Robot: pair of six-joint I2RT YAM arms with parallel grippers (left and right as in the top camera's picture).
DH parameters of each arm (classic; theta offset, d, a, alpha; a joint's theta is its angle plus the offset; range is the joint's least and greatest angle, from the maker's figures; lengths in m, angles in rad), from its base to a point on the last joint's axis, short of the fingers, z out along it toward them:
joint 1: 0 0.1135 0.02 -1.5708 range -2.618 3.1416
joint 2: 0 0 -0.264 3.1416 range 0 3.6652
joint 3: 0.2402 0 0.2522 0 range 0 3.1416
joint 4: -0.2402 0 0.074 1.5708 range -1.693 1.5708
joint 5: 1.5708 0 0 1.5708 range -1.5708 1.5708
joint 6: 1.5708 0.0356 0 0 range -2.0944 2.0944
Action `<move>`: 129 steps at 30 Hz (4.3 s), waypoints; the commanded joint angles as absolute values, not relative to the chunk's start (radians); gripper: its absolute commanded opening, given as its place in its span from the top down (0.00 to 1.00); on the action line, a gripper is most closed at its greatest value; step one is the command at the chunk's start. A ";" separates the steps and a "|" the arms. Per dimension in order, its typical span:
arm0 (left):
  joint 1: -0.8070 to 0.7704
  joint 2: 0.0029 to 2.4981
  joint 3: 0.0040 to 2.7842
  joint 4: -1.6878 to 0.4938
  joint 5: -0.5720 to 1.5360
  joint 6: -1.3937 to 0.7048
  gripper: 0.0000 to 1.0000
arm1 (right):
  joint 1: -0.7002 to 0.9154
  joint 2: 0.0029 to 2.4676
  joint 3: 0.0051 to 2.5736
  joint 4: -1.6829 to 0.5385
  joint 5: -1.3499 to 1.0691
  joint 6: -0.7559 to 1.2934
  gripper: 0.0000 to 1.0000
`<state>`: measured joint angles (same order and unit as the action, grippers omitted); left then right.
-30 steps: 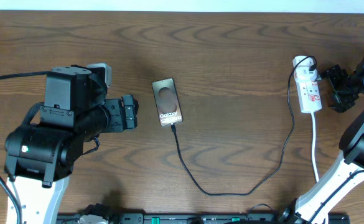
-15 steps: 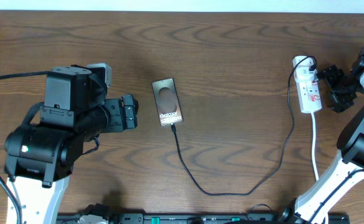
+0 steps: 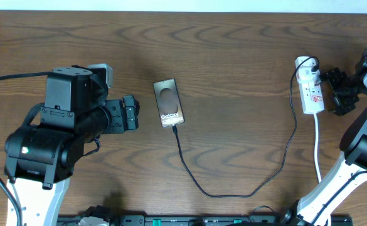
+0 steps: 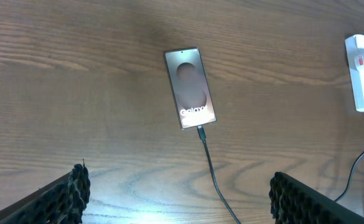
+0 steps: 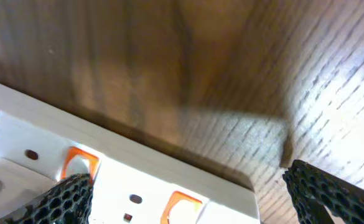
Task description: Plug charger to phone and switch on socket
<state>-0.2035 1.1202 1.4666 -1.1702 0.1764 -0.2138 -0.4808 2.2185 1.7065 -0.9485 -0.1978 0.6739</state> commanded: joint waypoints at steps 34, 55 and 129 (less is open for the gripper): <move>-0.201 1.117 1.470 -1.170 0.163 -0.226 0.09 | -0.503 2.228 1.705 -0.926 -0.270 0.673 0.01; -0.201 1.117 1.470 -1.171 0.163 -0.226 0.09 | -0.507 2.228 1.705 -0.931 -0.193 0.702 0.01; -0.201 1.117 1.470 -1.171 0.163 -0.226 0.09 | -0.456 2.351 1.705 -0.924 -0.283 0.585 0.01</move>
